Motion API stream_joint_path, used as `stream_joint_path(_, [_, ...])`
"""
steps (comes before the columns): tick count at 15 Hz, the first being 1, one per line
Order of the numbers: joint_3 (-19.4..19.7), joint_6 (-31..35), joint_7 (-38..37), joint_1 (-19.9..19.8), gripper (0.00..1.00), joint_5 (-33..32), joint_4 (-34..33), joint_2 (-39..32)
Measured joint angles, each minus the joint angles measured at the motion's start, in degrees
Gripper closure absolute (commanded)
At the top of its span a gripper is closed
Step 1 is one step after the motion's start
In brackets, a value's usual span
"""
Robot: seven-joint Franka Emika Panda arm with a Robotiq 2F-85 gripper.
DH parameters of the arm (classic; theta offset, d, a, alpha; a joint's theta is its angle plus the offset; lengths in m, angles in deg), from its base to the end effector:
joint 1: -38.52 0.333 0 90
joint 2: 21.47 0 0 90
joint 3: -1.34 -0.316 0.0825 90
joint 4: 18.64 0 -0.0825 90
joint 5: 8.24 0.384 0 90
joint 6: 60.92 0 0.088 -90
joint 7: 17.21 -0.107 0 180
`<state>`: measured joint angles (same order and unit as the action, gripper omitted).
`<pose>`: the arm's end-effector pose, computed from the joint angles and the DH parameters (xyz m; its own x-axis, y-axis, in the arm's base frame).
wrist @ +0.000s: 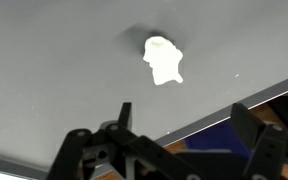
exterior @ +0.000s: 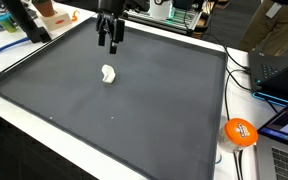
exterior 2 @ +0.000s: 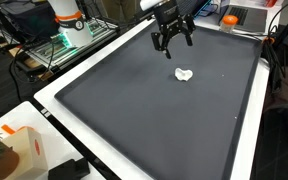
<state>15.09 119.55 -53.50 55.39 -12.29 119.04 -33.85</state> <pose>0.5404 0.0363 0.2875 0.7563 -0.4664 0.4589 -0.4060 -0.8845 -0.2297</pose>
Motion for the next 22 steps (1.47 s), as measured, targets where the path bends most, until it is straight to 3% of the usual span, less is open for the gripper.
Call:
stream_joint_path(3, [0.4, 0.1, -0.2, 0.4, 0.00, 0.0, 0.2, 0.1])
stream_joint_path(5, [2.9, 0.9, -0.6, 2.4, 0.00, -0.5, -0.1, -0.4])
stream_joint_path(13, [20.2, 9.3, -2.4, 19.8, 0.00, -0.9, 0.3, -7.0])
stream_joint_path(18, [26.6, 13.1, -3.0, 29.9, 0.00, 3.8, 0.4, -11.9])
stream_joint_path(22, [28.8, 14.5, -3.1, 34.5, 0.00, 7.5, 0.6, -14.3])
